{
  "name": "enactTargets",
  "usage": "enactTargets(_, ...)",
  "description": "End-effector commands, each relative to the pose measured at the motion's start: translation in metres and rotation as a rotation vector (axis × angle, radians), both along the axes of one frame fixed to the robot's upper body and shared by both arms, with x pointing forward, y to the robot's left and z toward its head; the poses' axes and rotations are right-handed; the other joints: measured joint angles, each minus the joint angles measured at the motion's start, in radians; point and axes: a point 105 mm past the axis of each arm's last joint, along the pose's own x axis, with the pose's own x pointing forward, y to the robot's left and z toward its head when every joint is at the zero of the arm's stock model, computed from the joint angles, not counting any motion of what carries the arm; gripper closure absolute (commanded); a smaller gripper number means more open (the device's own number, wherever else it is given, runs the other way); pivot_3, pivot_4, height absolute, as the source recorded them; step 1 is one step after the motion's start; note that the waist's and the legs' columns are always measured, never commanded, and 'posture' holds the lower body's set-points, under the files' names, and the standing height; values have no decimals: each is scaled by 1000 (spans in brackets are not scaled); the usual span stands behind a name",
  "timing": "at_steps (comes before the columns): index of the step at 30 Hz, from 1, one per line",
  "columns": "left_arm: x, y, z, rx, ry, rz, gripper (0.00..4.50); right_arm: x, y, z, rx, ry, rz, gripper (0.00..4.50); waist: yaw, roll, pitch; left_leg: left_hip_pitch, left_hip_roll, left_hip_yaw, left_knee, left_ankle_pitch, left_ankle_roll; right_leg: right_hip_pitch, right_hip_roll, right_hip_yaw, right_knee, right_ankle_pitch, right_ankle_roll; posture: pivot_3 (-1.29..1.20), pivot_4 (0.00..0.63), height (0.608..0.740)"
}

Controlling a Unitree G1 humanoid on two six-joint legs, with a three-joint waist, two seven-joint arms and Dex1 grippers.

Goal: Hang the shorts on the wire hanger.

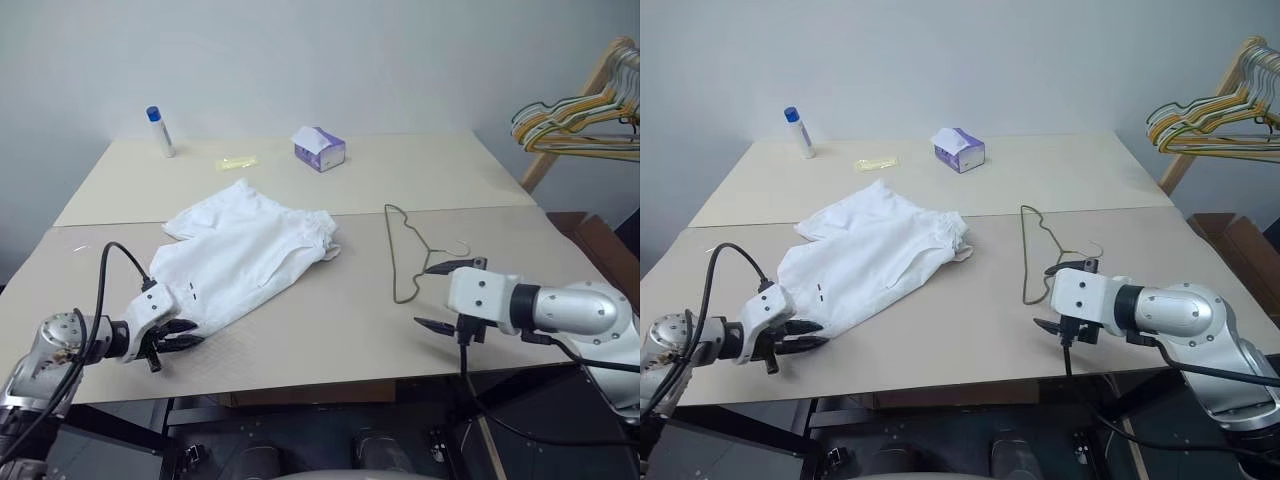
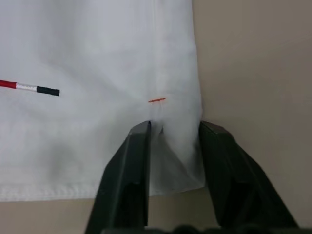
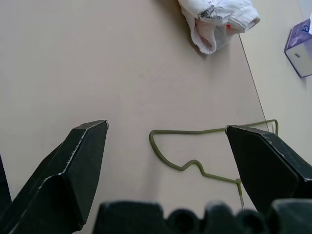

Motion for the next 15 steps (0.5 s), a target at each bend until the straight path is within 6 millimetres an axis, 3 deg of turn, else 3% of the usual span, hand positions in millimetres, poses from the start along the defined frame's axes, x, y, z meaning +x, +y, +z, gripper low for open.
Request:
enactTargets(1, 2, 10, -4, 72, 5, 19, 4207, 4, 8, 10, 3, -53, 25, 0, -1, 1, -1, 0, 0, 0, 0, 0, 0, 0, 0, 0, 0, 0, 0, -53, 0, 740)
enactTargets(2, 1, 9, -3, 66, 4, 9, 4460, 6, 10, 9, 1, -57, 32, 0, -1, 1, -1, 0, 0, 0, 0, 0, 0, 0, 0, 0, 0, 0, 0, -53, 0, 740)
enactTargets(6, 1, 9, 2, 97, -45, -22, 4460, 16, 22, 5, -16, -80, 62, 0, -1, 2, -1, 0, 0, 1, 0, 0, 0, -1, 1, 1, 0, 0, 0, -51, 0, 740)
enactTargets(15, -22, 9, 35, 153, -120, -181, 4460, 68, 64, -4, -149, -297, 120, 0, -21, 2, -1, -2, 2, 3, -1, 0, 0, -4, 1, 2, 1, 1, -2, -13, 0, 740)
